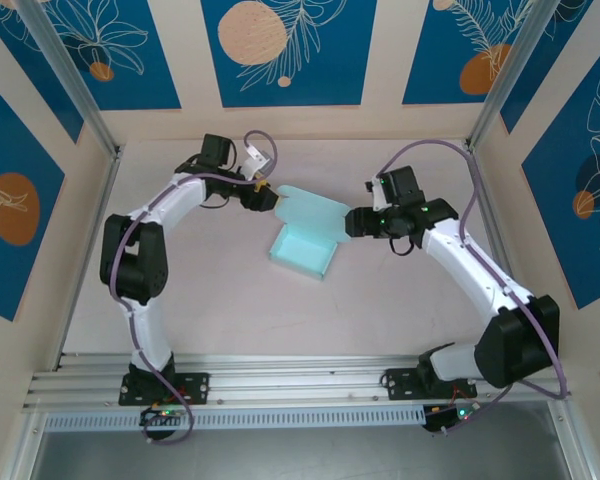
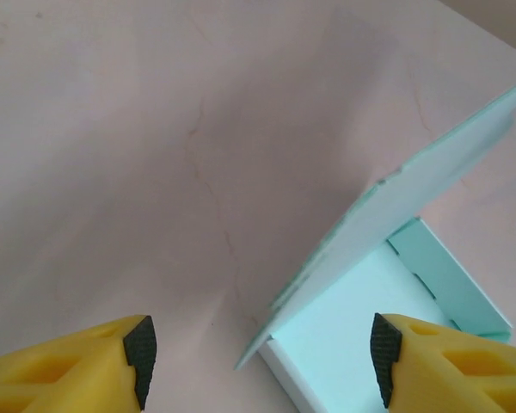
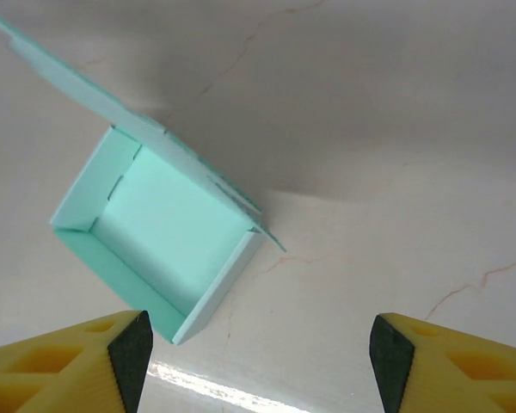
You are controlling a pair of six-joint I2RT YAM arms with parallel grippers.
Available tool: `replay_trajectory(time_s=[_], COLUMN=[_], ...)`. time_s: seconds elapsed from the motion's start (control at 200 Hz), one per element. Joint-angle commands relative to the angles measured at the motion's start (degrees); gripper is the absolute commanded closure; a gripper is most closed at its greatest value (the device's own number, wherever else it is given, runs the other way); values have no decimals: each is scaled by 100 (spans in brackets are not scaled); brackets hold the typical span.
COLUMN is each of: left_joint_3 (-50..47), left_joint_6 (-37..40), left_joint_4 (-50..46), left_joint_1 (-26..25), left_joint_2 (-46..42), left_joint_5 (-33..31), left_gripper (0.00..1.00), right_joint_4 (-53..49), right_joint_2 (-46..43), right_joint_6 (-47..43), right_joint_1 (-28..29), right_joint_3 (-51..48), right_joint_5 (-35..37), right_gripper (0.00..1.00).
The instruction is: Fold the paper box
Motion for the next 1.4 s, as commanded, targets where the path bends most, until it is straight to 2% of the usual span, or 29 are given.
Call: replay_trajectory(time_s=[0.0,0.16,0.3,0.41,0.54,0.76,0.895,1.045,1.125,1.26,1.39], left_joint_3=[150,141,185,202,225,180,-52,-625,-1017,-1490,-1642], left_joint_6=[366,262,123,16,5,-174,-630,-1495,-2041,-2595,-2799], left_joint_4=[-366,-244,-133,-38,-35,85,489,1369,1962,2678,2989], left_joint_1=[-189,-324,-396,-449,-531,-681,-807,-963,-1051,-1199,-1370], left_joint_2=[122,197,249,291,335,337,166,-156,-379,-662,-852], left_joint_5=[152,-368,-804,-962,-1009,-1385,-1901,-2616,-2983,-3338,-3694], left_gripper=[33,34,40,46,47,64,75,91,96,97,97], right_joint_4=[-156,-151,-134,-77,53,136,176,148,145,279,656], right_joint_2=[348,823,1169,1342,1471,1695,1853,2101,2257,2531,2715], right_joint_6=[-290,-392,-414,-427,-403,-375,-223,240,457,502,339], right_joint_1=[164,254,255,250,268,405,588,880,1061,1351,1478], right_joint_3=[284,582,742,790,810,923,1010,1206,1371,1761,2109], right_joint_5=[107,233,388,407,295,480,924,1872,2352,3044,3146], right_gripper=[34,38,40,43,47,58,68,83,84,86,86])
